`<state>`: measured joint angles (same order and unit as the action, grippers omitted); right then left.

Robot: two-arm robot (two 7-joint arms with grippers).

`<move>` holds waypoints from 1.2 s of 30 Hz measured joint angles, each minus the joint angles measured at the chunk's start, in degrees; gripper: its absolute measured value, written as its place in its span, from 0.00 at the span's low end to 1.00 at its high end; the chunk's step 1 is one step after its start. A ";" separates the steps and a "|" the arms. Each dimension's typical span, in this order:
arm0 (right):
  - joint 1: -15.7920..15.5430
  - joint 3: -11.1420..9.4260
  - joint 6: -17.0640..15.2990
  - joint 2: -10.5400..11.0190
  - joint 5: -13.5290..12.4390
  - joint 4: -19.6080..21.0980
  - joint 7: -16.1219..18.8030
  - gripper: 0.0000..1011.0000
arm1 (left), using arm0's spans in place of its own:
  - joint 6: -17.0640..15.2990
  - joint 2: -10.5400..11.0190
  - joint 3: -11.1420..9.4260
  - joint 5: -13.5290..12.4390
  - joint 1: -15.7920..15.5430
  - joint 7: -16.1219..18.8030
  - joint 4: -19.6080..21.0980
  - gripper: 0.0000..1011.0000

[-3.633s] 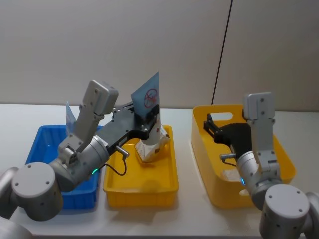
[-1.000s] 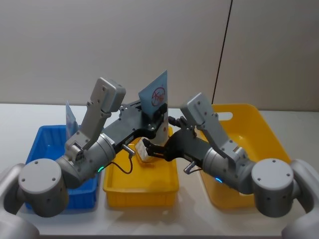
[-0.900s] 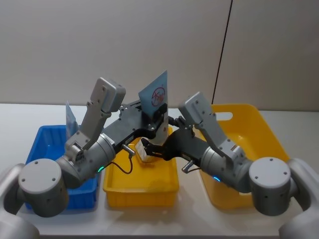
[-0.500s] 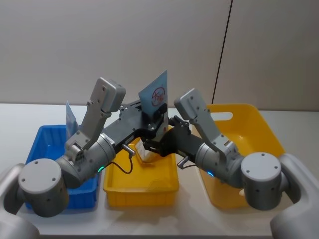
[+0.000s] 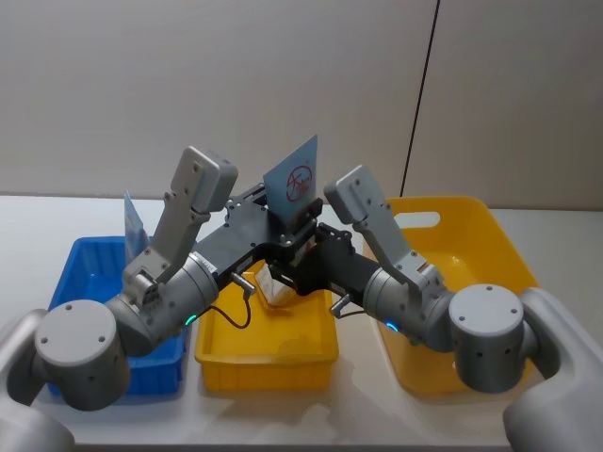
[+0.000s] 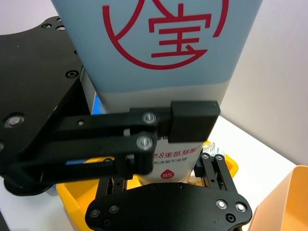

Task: Bimanual collaborative sorting of washing and personal care products

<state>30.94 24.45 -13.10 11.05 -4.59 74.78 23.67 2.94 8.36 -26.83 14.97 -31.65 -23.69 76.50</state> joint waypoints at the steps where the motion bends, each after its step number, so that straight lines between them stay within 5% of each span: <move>1: 0.05 0.03 0.00 -0.01 -0.12 -0.07 0.01 0.63 | 0.00 0.00 0.00 0.00 0.00 0.00 0.00 0.52; 16: -0.49 -1.41 -1.05 -0.93 -1.48 0.35 -3.18 0.63 | 0.00 0.00 0.00 0.00 0.00 0.00 0.00 0.98; 36: -2.01 -6.96 -6.45 -4.26 -1.40 0.78 -14.63 0.64 | 0.00 0.00 0.00 -0.01 0.00 0.00 0.00 0.99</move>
<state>28.93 17.49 -19.56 6.79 -5.99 75.56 9.04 2.94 8.35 -26.83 14.96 -31.65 -23.68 76.50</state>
